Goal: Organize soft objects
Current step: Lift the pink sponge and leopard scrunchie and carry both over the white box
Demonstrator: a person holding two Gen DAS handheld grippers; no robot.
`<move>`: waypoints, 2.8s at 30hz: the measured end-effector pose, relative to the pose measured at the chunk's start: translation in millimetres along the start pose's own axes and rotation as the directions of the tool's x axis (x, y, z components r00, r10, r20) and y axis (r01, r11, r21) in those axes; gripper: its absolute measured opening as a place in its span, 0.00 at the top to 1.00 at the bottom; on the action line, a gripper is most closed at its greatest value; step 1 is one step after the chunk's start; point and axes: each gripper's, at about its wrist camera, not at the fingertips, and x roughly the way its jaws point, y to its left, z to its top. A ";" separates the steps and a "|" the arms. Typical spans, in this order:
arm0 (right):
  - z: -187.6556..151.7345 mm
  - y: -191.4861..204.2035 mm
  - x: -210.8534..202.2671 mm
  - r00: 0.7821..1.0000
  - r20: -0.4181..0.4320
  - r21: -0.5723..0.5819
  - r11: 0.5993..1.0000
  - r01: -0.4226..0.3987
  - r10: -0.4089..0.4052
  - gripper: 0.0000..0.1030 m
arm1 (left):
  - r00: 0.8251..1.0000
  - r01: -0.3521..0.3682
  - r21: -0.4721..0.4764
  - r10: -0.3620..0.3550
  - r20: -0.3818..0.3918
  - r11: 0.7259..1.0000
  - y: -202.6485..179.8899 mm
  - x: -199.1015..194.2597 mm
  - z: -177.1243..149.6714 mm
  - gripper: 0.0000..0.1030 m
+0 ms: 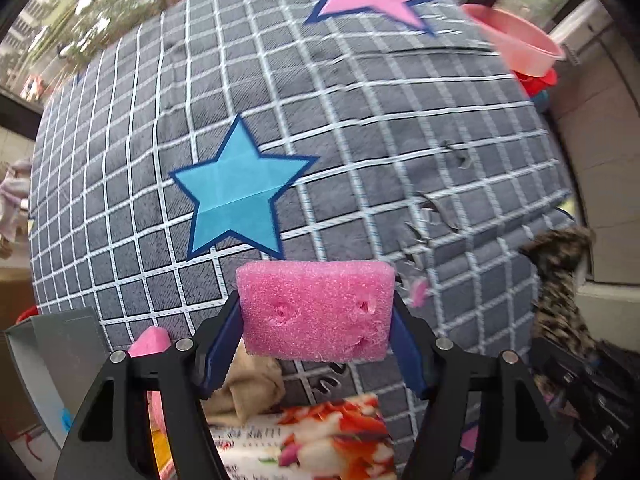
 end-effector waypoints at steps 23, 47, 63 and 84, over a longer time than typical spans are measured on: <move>-128.5 23.9 -6.4 0.992 -0.068 -0.021 0.994 0.105 -0.106 0.66 | 0.977 0.184 0.355 -0.210 0.036 0.917 -38.3 -85.1 -205.4 0.31; -244.8 174.5 27.3 0.977 -0.177 -0.319 0.946 0.060 -0.122 0.66 | 0.969 0.174 0.141 -0.195 0.153 0.975 123.9 -124.7 -324.6 0.31; -264.3 323.3 55.6 0.966 -0.219 -0.651 0.758 -0.041 -0.136 0.66 | 0.962 0.077 -0.316 0.014 0.274 0.946 267.9 -134.4 -358.1 0.31; -247.6 390.6 60.8 0.972 -0.197 -0.676 0.736 -0.043 -0.124 0.66 | 0.960 0.072 -0.409 0.047 0.275 0.910 294.5 -122.6 -373.8 0.31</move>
